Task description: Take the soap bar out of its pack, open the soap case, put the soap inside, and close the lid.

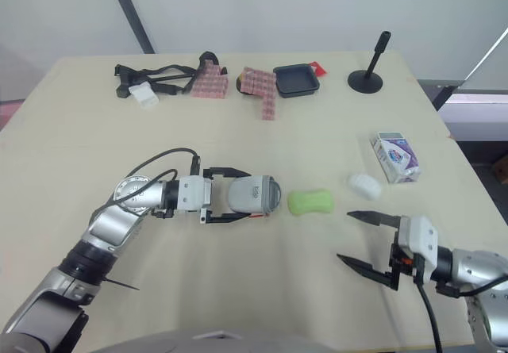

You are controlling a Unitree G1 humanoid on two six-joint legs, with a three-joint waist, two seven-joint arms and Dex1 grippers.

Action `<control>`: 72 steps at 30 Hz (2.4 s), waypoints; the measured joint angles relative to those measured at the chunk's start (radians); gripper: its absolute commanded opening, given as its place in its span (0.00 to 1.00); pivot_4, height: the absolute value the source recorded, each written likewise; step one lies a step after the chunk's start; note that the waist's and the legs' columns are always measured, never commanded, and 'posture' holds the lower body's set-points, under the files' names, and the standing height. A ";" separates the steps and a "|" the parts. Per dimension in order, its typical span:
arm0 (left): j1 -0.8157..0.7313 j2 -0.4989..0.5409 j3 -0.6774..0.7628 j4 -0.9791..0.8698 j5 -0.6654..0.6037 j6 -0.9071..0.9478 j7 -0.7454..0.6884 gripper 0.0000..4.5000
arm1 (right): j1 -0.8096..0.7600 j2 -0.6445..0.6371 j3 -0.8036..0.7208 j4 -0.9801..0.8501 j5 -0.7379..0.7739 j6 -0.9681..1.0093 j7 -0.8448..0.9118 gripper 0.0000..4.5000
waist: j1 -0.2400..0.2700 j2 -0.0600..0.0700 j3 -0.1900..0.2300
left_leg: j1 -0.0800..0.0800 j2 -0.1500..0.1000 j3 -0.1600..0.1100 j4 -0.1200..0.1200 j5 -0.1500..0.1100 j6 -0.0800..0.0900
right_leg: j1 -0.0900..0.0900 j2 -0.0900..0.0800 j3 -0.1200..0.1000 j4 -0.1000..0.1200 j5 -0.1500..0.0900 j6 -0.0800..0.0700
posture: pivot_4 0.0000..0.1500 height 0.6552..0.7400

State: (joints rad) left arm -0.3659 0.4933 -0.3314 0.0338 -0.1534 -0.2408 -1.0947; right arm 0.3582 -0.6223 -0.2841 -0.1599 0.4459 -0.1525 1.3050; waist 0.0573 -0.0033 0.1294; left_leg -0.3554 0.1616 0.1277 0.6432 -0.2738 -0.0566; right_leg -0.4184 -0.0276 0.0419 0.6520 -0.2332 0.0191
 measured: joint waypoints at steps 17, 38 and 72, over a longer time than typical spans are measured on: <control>-0.104 0.088 -0.079 -0.113 0.136 0.330 -0.055 0.77 | -0.006 0.020 0.052 0.115 -0.011 -0.118 -0.020 0.99 | -0.007 0.001 0.000 | -0.001 0.000 -0.001 0.000 0.001 0.001 | 0.000 -0.001 -0.002 0.000 -0.001 -0.001 | 1.00 1.00; -0.157 0.093 -0.142 -0.249 0.234 0.543 -0.048 0.77 | -0.052 0.080 0.078 0.101 0.068 -0.039 -0.161 0.99 | -0.003 0.001 0.000 | -0.001 0.000 -0.002 0.000 0.001 0.001 | 0.001 -0.001 -0.003 0.000 -0.001 -0.002 | 1.00 1.00; -0.287 0.144 -0.227 -0.371 0.272 0.780 -0.121 0.77 | -0.047 0.070 0.082 0.104 0.048 -0.061 -0.122 0.99 | -0.003 0.001 0.000 | -0.001 0.000 -0.002 0.000 0.003 -0.002 | 0.002 -0.001 -0.003 0.000 -0.001 -0.002 | 1.00 1.00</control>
State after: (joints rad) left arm -0.6529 0.6370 -0.5580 -0.3370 0.1189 0.5391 -1.2159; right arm 0.3108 -0.5521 -0.2021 -0.0561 0.4943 -0.2135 1.1830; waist 0.0545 -0.0023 0.1289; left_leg -0.3568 0.1614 0.1258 0.6431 -0.2705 -0.0590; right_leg -0.4169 -0.0283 0.0386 0.6516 -0.2339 0.0175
